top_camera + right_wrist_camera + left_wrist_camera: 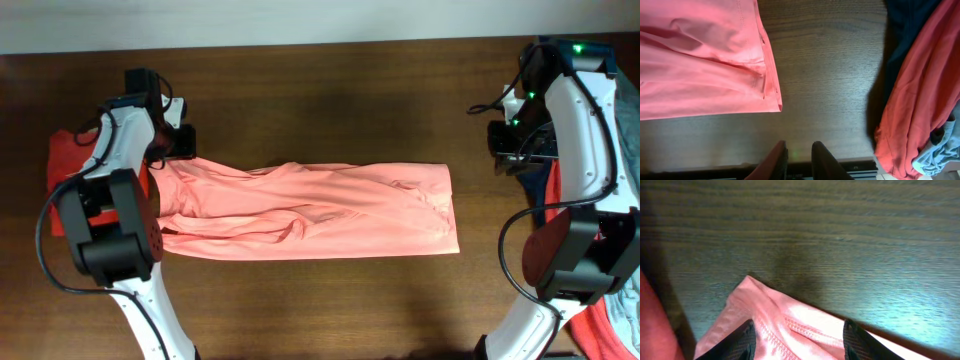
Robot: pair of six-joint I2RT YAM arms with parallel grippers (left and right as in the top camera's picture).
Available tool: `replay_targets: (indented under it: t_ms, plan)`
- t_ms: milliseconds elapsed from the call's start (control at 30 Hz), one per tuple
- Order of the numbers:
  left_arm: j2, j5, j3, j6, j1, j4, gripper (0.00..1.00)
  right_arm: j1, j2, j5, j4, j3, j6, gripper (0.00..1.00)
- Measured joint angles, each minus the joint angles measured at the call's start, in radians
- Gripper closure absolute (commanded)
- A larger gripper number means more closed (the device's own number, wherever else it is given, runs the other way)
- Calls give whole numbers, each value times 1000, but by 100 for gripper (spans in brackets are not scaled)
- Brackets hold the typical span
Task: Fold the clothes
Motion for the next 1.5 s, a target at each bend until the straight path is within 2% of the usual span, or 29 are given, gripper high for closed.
replay_targets:
  t_ms: [100, 133, 333, 467, 700, 967, 1100, 1500]
  plan:
    - [29, -4, 0, 2, 0, -1, 46, 0, 0, 0, 0, 0, 0, 77]
    - [30, -3, 4, 0, 0, 0, 50, 0, 0, 0, 0, 0, 0, 78]
    - [31, -4, 4, -1, 0, -2, 86, 0, 0, 0, -1, 0, 0, 77]
    - [31, -3, 4, 0, 0, -4, 99, 0, 0, 0, 0, 0, 0, 78]
    - [31, 10, 23, -19, 0, -47, 99, 0, 0, 0, 0, 0, 0, 77]
    - [-27, 14, 45, -20, 0, -250, 100, 0, 0, 0, -1, 0, 0, 78]
    - [-62, -31, 47, -37, 0, -343, 99, 0, 0, 0, -1, 0, 0, 77]
    - [-67, -172, 47, -177, -2, -390, 99, 0, 0, 0, -4, 0, 0, 77]
